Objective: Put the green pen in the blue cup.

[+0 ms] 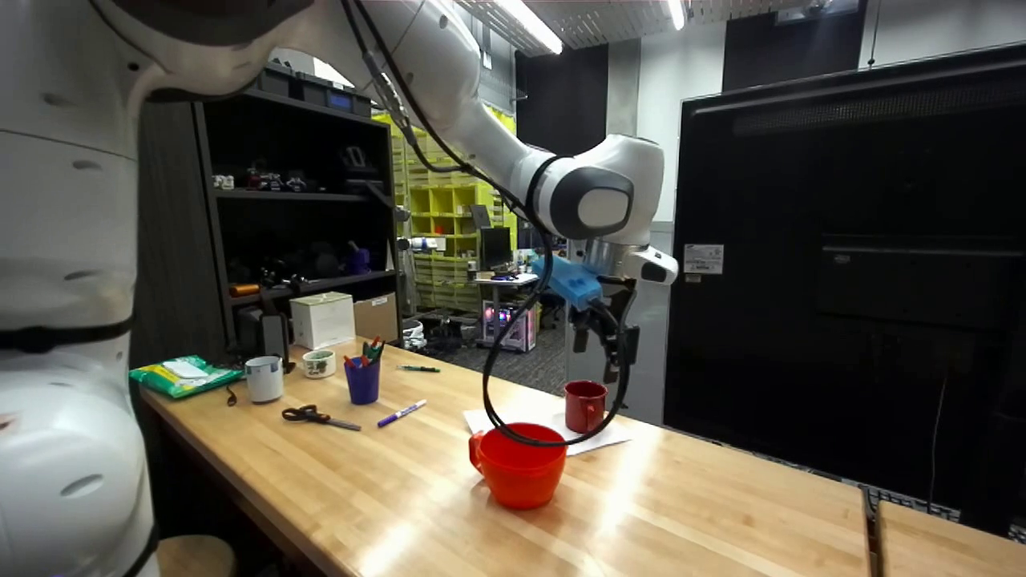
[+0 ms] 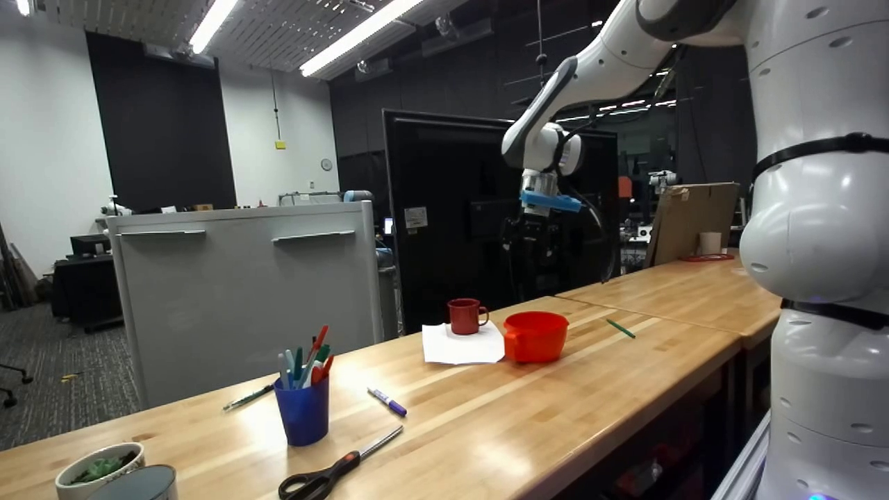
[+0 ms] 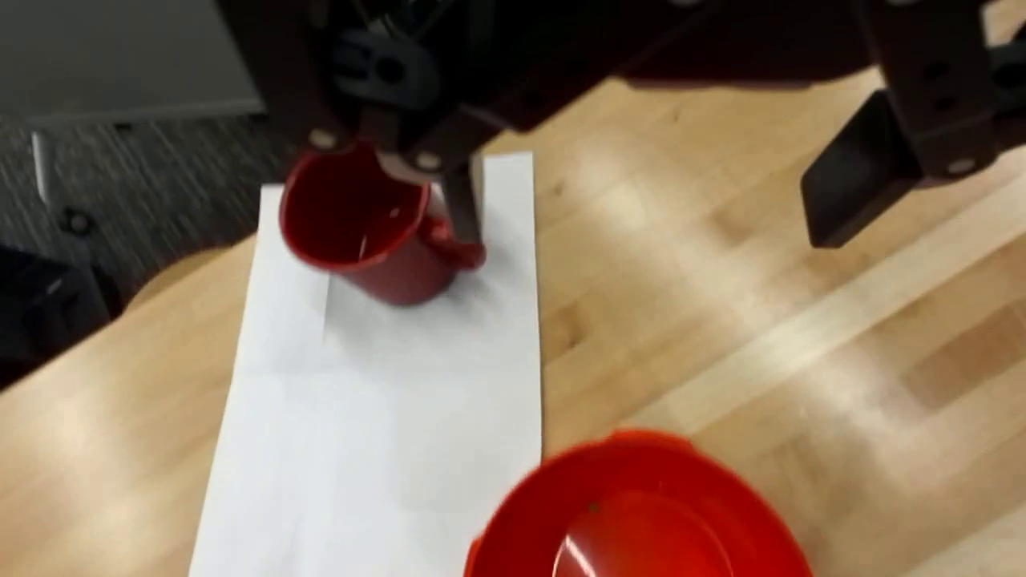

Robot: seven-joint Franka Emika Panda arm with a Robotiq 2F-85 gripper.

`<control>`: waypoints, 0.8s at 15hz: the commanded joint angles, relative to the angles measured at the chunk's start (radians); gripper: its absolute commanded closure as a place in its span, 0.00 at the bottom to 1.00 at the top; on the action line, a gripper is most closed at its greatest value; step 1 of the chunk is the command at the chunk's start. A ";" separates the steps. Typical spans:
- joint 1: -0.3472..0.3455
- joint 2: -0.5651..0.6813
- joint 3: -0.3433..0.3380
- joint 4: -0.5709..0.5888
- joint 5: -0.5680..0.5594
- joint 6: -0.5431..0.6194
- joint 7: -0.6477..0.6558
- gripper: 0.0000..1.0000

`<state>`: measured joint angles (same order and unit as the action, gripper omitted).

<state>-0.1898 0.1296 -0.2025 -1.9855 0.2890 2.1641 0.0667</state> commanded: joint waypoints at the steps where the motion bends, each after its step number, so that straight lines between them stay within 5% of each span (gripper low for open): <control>1: -0.032 0.090 -0.011 0.094 0.016 0.182 0.021 0.00; 4: -0.052 0.173 -0.030 0.156 -0.023 0.369 0.063 0.00; 5: -0.055 0.121 -0.010 0.103 -0.008 0.305 0.023 0.00; 12: -0.065 0.180 -0.016 0.157 -0.015 0.365 0.047 0.00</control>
<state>-0.2411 0.3105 -0.2330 -1.8303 0.2830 2.5310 0.1080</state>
